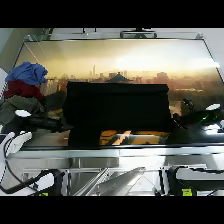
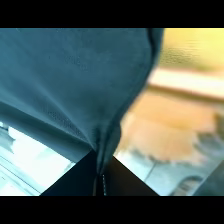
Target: Fold the shirts.
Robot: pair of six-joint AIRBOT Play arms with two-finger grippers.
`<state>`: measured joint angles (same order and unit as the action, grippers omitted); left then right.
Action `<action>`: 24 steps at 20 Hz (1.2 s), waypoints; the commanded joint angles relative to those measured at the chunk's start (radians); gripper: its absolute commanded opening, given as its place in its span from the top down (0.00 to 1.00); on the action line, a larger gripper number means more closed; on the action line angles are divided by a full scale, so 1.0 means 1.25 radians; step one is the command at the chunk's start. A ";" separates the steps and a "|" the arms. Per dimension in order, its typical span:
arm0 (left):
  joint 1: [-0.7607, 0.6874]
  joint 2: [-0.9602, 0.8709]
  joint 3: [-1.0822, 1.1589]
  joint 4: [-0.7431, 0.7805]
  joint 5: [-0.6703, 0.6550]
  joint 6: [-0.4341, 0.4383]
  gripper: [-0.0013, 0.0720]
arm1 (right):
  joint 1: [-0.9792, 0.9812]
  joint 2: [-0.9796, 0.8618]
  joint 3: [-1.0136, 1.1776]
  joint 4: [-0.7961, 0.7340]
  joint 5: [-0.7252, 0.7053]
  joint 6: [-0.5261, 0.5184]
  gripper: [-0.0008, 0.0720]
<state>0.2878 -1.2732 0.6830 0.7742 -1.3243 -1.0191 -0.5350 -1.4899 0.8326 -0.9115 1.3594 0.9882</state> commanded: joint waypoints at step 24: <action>-0.090 -0.604 0.896 -0.082 -0.014 0.024 0.94 | 0.150 -0.193 0.182 0.467 -0.337 -0.158 0.94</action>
<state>0.1768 -1.9236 1.6875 0.6682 -1.3495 -0.9863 -0.3511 -1.7100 1.0470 -0.3305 0.9695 0.8352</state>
